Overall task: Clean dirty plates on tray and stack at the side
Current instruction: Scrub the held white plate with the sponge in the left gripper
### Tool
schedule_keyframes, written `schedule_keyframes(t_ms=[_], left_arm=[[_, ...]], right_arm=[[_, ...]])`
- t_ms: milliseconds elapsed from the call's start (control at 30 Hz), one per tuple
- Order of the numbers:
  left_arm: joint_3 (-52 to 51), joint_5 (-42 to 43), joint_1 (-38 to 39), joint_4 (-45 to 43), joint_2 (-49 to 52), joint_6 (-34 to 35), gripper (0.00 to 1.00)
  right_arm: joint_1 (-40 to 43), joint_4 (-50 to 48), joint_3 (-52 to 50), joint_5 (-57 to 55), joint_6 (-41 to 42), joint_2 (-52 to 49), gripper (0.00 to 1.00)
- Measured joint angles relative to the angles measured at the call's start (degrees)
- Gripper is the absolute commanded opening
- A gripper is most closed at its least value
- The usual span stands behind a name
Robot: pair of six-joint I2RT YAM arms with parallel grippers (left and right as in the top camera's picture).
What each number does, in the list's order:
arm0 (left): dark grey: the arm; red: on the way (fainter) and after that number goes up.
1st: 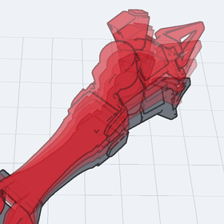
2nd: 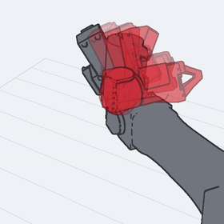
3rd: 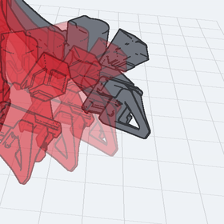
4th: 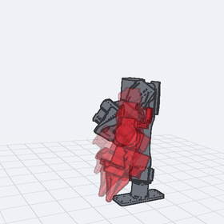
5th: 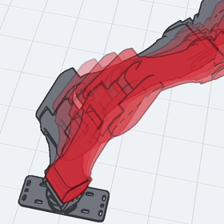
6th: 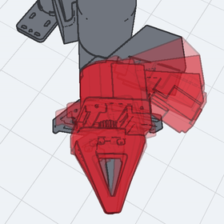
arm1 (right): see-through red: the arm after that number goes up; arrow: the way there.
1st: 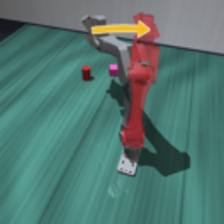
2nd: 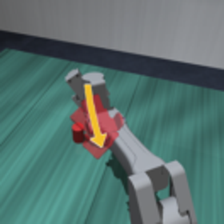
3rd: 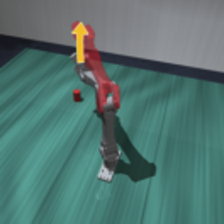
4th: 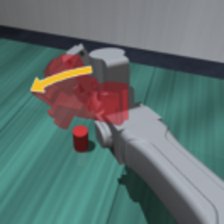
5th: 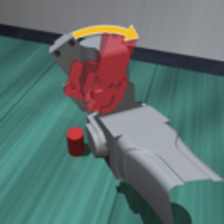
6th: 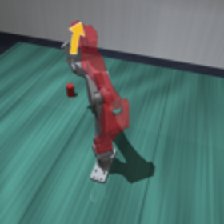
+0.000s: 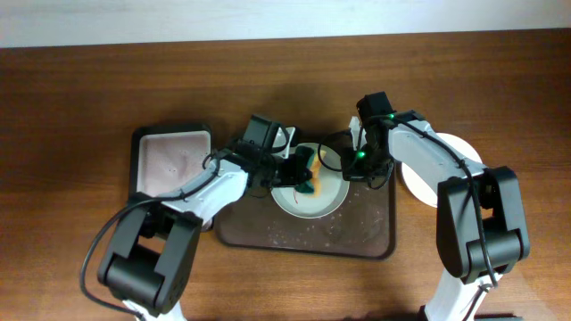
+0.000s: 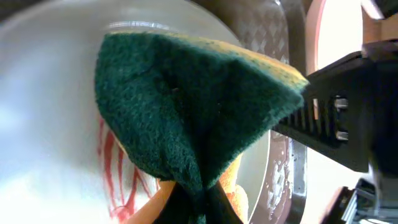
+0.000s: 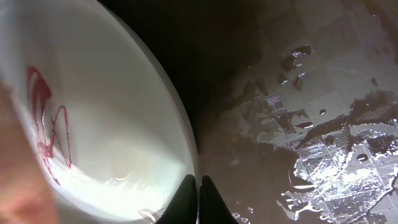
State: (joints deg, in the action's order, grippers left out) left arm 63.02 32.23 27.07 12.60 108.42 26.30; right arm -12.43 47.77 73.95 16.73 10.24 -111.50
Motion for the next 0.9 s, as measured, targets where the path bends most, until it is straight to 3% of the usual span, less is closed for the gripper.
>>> schedule_keyframes(t_ms=[300, 567, 700, 900], left_arm=[[0.7, -1.6, 0.5, -0.5, 4.7, 2.6, 0.00], [4.3, -20.6, 1.4, 14.6, 2.0, 2.9, 0.00], [4.4, -27.3, 1.5, 17.3, 0.1, 0.7, 0.00], [4.4, -25.2, 0.6, 16.2, -6.3, -0.5, 0.00]], right_arm=[[0.0, 0.0, -0.1, -0.2, 0.0, 0.0, 0.04], [-0.1, 0.1, -0.2, 0.0, 0.0, 0.0, 0.04], [-0.1, 0.0, -0.2, 0.5, 0.0, 0.0, 0.04], [-0.4, 0.0, -0.2, 0.7, 0.0, 0.0, 0.04]])
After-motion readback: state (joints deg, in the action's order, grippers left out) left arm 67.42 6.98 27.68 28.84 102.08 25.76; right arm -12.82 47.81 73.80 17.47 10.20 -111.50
